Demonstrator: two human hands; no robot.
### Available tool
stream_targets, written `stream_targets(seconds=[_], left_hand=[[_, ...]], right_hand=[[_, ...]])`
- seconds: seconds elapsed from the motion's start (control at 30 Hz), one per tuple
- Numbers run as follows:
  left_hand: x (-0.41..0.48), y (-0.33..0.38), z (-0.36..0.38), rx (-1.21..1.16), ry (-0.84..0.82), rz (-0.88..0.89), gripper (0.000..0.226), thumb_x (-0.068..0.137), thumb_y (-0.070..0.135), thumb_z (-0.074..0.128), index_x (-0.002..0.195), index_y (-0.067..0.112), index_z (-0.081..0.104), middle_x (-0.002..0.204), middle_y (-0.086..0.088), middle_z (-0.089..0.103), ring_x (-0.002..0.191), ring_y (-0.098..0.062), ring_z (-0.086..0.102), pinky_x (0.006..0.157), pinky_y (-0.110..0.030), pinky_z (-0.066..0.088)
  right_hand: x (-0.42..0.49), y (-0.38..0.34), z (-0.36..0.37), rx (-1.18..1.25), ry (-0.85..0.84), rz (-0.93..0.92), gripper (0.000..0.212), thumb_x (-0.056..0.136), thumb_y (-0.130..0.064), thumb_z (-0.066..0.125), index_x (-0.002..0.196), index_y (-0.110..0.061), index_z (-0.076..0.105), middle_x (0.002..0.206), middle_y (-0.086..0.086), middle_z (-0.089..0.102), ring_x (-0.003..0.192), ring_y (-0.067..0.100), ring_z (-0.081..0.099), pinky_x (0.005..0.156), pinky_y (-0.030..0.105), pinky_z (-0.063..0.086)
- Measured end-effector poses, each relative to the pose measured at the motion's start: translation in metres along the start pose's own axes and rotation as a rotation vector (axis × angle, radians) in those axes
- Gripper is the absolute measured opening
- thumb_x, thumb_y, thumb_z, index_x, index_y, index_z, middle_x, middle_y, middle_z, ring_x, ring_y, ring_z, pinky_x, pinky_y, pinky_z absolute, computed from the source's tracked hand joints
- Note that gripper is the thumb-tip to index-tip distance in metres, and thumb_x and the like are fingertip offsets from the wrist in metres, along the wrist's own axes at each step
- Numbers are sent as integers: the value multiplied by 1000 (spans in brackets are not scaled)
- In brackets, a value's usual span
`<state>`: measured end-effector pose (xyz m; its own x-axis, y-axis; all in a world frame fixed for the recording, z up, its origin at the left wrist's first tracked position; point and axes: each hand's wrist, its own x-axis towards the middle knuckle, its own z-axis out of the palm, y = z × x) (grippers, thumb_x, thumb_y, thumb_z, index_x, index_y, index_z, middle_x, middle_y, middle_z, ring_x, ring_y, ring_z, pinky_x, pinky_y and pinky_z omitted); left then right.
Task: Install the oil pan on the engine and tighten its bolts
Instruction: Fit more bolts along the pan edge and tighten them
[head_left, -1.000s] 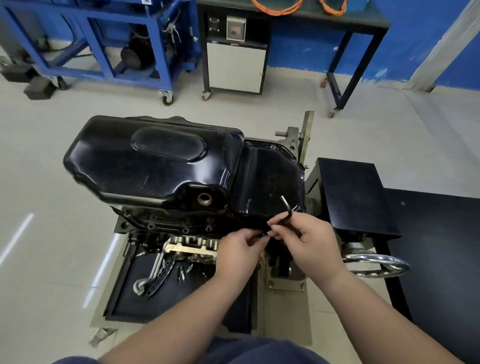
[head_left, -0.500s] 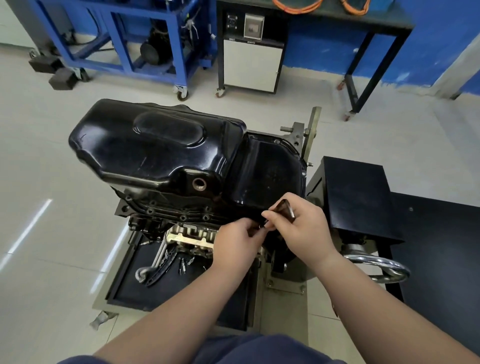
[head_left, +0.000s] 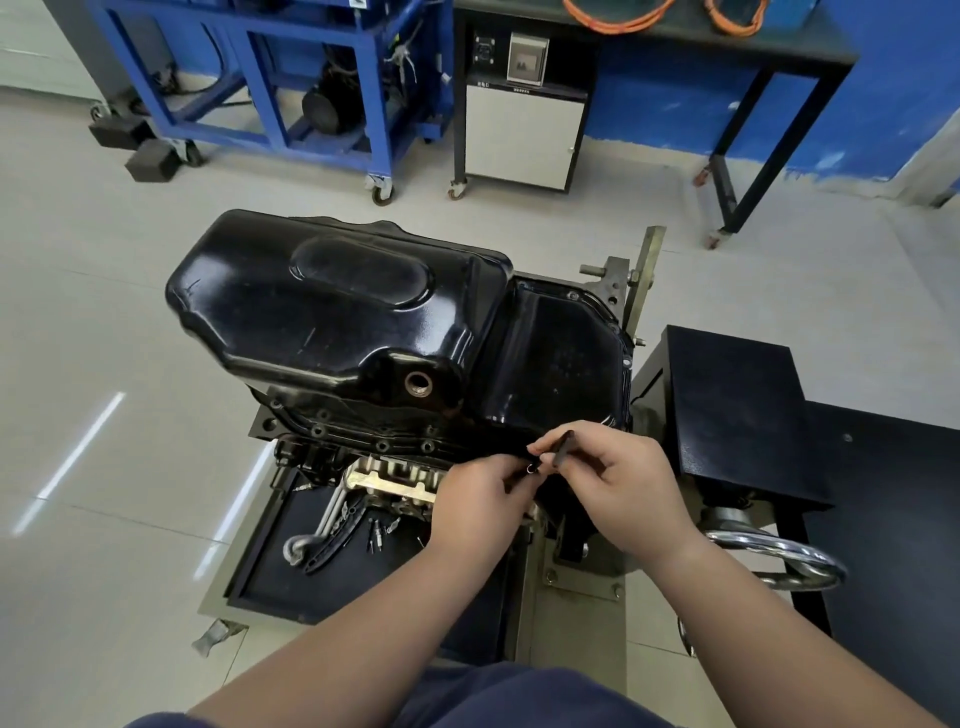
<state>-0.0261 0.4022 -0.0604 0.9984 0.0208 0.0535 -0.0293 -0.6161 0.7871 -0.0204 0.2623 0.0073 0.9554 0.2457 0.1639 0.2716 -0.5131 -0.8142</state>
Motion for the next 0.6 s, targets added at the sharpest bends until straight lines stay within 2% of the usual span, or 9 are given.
stream_targets(seconds=[0.07, 0.2, 0.37, 0.5, 0.57, 0.6], left_hand=[[0, 0, 1, -5, -5, -11, 16, 85, 34, 64, 82, 20, 72, 46, 18, 43, 52, 8, 51, 49, -6, 34], [-1, 0, 2, -5, 1, -23, 17, 84, 38, 63, 79, 24, 71, 47, 16, 45, 47, 3, 47, 46, -11, 32], [-4, 3, 5, -24, 7, 10, 13, 84, 33, 64, 84, 24, 73, 47, 19, 44, 49, 6, 48, 47, -7, 33], [-3, 2, 6, -25, 19, 7, 14, 85, 30, 64, 82, 20, 72, 45, 18, 42, 52, 8, 50, 50, -7, 35], [-2, 1, 6, -37, 1, -6, 14, 86, 32, 63, 83, 21, 72, 45, 17, 44, 53, 8, 51, 50, -7, 34], [-2, 1, 6, -38, -8, -12, 14, 86, 32, 63, 83, 22, 72, 46, 17, 45, 53, 7, 51, 50, -8, 34]], right_hand=[[1, 0, 2, 3, 13, -2, 10, 81, -2, 68, 85, -9, 73, 80, -9, 71, 81, 3, 65, 75, 26, 53], [1, 1, 2, 13, 31, 8, 6, 80, -4, 70, 81, -9, 70, 75, -9, 69, 77, 4, 65, 73, 25, 52], [1, 5, 4, 38, 88, 68, 6, 76, -9, 74, 75, -7, 68, 71, -6, 69, 73, 7, 65, 71, 32, 53], [4, 5, 3, 46, 36, 63, 7, 79, -10, 72, 79, -6, 66, 73, -4, 68, 73, 9, 66, 71, 34, 54], [4, 5, 1, 80, -3, 45, 4, 82, -7, 68, 84, -10, 66, 78, -8, 68, 73, 8, 66, 72, 29, 55], [3, 4, 0, 97, -23, 38, 10, 84, -5, 65, 88, -14, 66, 83, -10, 69, 74, 7, 67, 73, 25, 55]])
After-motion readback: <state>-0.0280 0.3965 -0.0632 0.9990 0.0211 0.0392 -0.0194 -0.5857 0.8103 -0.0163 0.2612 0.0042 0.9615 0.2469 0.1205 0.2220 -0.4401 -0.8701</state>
